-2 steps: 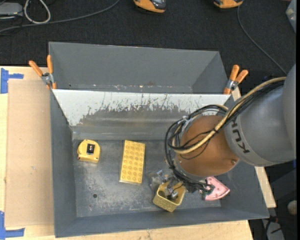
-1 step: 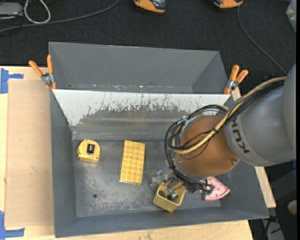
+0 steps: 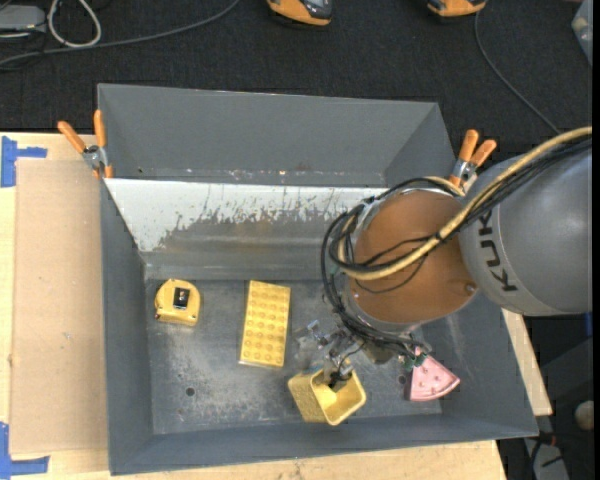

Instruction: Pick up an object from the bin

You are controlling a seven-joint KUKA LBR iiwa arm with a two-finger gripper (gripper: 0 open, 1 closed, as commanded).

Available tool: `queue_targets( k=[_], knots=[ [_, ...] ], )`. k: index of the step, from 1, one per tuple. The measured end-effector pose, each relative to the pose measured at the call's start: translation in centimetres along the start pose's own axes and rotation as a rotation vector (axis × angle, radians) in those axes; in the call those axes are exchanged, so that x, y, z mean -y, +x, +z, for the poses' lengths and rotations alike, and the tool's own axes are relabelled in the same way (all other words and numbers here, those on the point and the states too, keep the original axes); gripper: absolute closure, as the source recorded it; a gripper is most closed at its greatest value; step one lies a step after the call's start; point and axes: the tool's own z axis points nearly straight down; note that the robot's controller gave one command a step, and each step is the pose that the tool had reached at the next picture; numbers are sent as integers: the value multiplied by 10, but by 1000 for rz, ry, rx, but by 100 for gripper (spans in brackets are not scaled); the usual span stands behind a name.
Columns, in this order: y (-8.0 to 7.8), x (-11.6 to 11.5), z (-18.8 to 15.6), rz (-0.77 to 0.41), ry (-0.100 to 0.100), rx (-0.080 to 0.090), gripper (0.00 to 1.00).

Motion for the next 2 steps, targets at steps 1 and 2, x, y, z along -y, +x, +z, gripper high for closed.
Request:
queue_targets(
  k=[1,2],
  knots=[
    [9,17,-74,50,1,0,100],
    [21,19,10,78,-1,3,100]
  ],
)
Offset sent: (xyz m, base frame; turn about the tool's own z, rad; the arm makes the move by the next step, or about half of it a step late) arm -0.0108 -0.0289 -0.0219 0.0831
